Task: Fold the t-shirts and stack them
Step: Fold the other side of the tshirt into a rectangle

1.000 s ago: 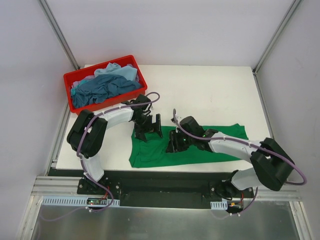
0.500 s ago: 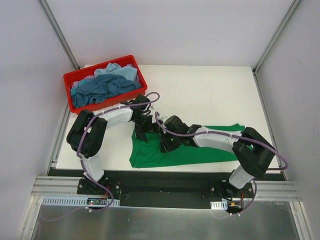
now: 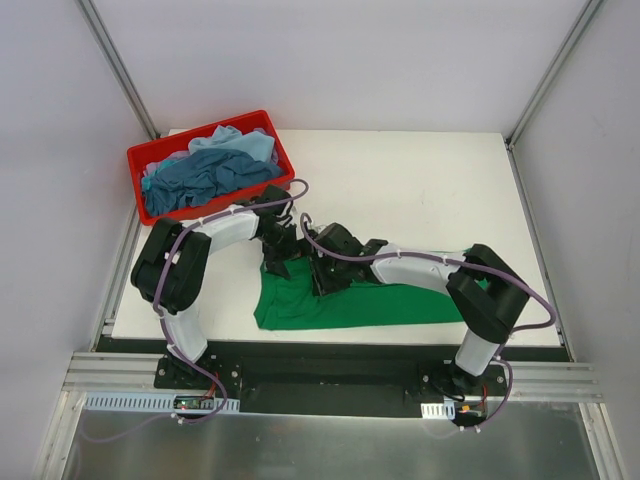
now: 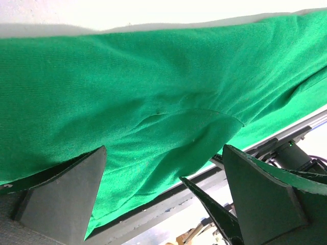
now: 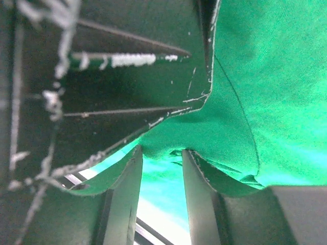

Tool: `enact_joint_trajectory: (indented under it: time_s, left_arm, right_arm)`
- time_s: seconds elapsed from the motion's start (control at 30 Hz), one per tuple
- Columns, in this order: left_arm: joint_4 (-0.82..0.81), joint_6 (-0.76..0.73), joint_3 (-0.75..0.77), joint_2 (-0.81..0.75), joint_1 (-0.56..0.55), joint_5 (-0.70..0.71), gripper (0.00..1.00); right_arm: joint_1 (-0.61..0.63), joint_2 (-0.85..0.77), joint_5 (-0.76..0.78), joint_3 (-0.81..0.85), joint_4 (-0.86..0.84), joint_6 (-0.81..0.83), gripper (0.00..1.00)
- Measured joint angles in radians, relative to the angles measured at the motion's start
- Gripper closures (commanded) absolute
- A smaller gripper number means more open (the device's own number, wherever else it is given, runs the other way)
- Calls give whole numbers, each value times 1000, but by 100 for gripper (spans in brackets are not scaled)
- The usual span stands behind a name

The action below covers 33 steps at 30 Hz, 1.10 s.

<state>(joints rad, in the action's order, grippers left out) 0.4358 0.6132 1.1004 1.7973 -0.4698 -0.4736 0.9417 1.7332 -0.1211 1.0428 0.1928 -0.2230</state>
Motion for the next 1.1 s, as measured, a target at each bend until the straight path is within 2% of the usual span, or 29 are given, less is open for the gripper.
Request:
enact_joint_trajectory:
  time_s: [0.17, 0.3, 0.47, 0.6, 0.83, 1.1]
  left_arm:
    - [-4, 2, 0, 0, 1, 3, 1]
    - [-17, -13, -4, 0, -3, -34, 1]
    - [-85, -11, -49, 0, 16, -151, 1]
    - [-113, 3, -69, -8, 32, -177, 1]
    - [-132, 17, -84, -18, 39, -179, 1]
    - [-136, 22, -90, -19, 47, -182, 1]
  right_arm:
    - [5, -3, 9, -3, -10, -3, 58]
    - [6, -58, -18, -89, -164, 13, 59]
    - [5, -105, -63, -183, -370, 42, 58]
    - [2, -106, -74, -203, -441, 51, 57]
    - [2, -111, -69, -207, -433, 69, 48]
    - [0, -238, -72, -286, -326, 168, 47]
